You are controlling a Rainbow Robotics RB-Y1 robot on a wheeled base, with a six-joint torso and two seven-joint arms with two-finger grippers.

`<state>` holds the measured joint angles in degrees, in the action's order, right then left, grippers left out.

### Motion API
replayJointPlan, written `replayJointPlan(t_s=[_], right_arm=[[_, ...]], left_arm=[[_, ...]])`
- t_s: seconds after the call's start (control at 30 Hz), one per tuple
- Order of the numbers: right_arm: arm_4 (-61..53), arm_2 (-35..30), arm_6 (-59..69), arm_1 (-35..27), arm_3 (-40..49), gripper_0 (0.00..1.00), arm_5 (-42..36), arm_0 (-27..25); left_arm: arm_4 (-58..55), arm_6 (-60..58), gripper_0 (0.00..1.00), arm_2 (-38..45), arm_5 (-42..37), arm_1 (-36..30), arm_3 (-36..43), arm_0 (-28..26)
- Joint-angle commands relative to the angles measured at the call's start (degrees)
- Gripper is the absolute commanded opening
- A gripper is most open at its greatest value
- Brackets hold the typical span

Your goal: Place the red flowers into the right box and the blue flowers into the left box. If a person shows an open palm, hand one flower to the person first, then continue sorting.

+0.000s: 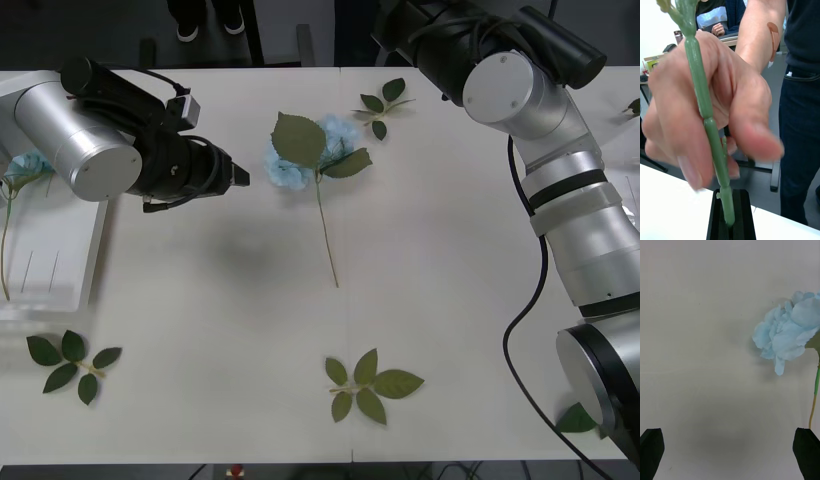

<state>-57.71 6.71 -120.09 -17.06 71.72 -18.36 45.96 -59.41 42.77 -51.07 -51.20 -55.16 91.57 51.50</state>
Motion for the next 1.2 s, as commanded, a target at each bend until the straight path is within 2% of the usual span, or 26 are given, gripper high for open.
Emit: replayJointPlan(t_s=[0.03,0.2,0.23,0.27,0.3,0.33,0.37,0.43,0.57,0.67,0.9,1.03,1.2], right_arm=[[-0.39,-0.38,1.00,0.27,1.14,0.00,0.43,1.85],[-0.57,-0.38,0.83,0.27,1.14,0.00,0.61,1.85],[-0.65,-0.38,0.83,0.27,1.14,0.06,0.61,1.85],[-0.83,-0.38,0.74,0.36,1.14,0.20,0.61,1.85],[-1.09,-0.38,0.74,0.36,1.23,0.38,0.61,1.85],[-1.27,-0.38,0.65,0.27,1.23,0.44,0.61,1.85],[-1.80,-0.38,0.56,0.27,1.32,0.58,0.61,1.85],[-1.88,-0.38,0.65,0.27,1.50,0.75,0.52,1.85],[-3.11,-0.38,0.30,0.27,1.94,0.92,0.52,1.76],[-4.17,-0.38,0.03,0.27,2.29,0.96,-0.19,1.59],[-6.54,-2.05,0.21,-1.40,9.49,0.97,-6.51,-2.46],[-8.65,-3.28,0.39,-4.12,17.67,0.97,-12.40,-8.35],[-13.75,-3.63,0.56,-8.60,25.31,0.97,-16.18,-14.94]], left_arm=[[0.61,1.00,1.00,0.70,0.23,-0.83,1.59,2.21],[0.61,1.00,1.00,0.70,0.49,-0.74,1.59,2.21],[0.61,1.00,1.00,0.70,0.58,-0.74,1.59,2.21],[0.61,1.00,1.00,0.70,0.67,-0.83,1.59,2.21],[0.61,1.09,1.00,0.70,0.67,-0.74,1.59,2.21],[0.61,1.09,1.00,0.70,0.67,-0.74,1.59,2.21],[0.61,1.00,1.00,0.70,0.67,-0.74,1.59,2.21],[0.61,1.00,1.00,0.70,0.75,-0.65,1.59,2.12],[0.70,1.00,1.00,0.70,0.84,-0.74,1.59,2.12],[0.70,1.09,1.00,0.70,1.02,-0.74,1.59,2.21],[0.70,1.09,1.00,0.70,1.02,-0.74,1.59,2.21],[0.79,1.09,1.00,0.70,1.02,-0.65,1.59,2.21],[0.53,0.73,1.00,0.70,1.02,-0.56,1.59,2.21]])
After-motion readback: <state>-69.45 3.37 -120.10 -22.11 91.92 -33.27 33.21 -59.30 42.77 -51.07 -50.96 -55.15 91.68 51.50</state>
